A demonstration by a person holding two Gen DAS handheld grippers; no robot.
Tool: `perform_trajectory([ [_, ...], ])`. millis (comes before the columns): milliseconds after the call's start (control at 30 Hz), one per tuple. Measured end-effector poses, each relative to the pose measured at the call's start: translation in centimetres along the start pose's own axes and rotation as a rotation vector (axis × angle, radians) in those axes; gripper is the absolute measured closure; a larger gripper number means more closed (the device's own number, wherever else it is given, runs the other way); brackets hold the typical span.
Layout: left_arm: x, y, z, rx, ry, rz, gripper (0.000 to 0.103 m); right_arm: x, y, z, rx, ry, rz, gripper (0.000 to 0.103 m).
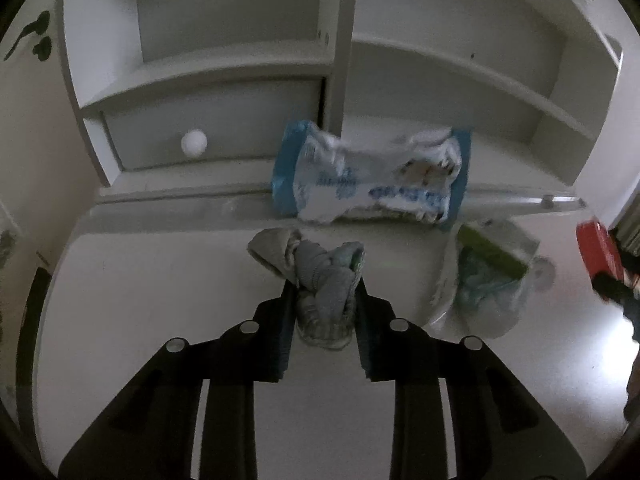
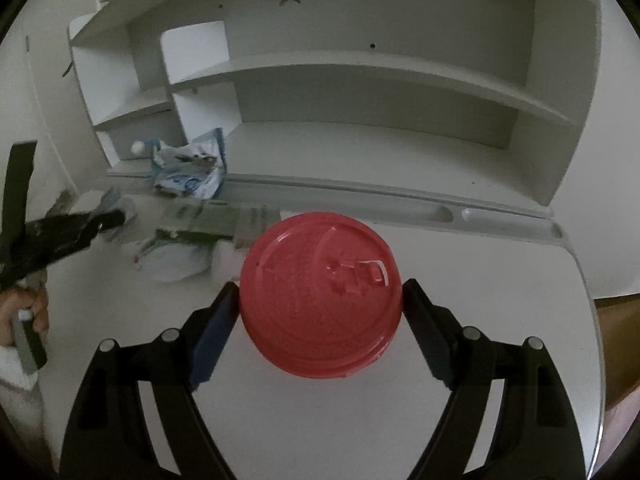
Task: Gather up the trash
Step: 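Carry the sock and red lid to the bin and release both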
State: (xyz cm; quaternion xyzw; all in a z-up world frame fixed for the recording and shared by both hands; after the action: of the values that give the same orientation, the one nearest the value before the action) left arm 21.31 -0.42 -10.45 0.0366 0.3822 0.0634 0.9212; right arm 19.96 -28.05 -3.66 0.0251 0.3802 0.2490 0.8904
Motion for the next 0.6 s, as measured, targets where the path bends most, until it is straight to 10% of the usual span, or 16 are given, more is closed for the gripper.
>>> perform_trajectory([
  [267, -8.4, -5.9, 1.7, 0.026, -0.121, -0.136, 0.081, -11.4, -3.4, -3.6, 0.142, -0.113, -0.101, 0.023],
  [600, -24.5, -32.0, -9.3, 0.479, -0.164, -0.563, 0.081, -28.6, -14.5, -21.4, 0.576, -0.287, -0.286, 0.023],
])
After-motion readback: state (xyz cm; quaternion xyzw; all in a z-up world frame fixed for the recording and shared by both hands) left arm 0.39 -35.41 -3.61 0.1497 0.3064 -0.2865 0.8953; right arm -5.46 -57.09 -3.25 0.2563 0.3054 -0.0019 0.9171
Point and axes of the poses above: each gripper's, at about its wrist camera, not at the fingertips, and x roughly the way its jaws point, y to its left, z to its top, the point moved 9 cm from there along x, roughly the way its jaws point, and after that the axes turned 15 degrees about z, right-handed, at the moved point
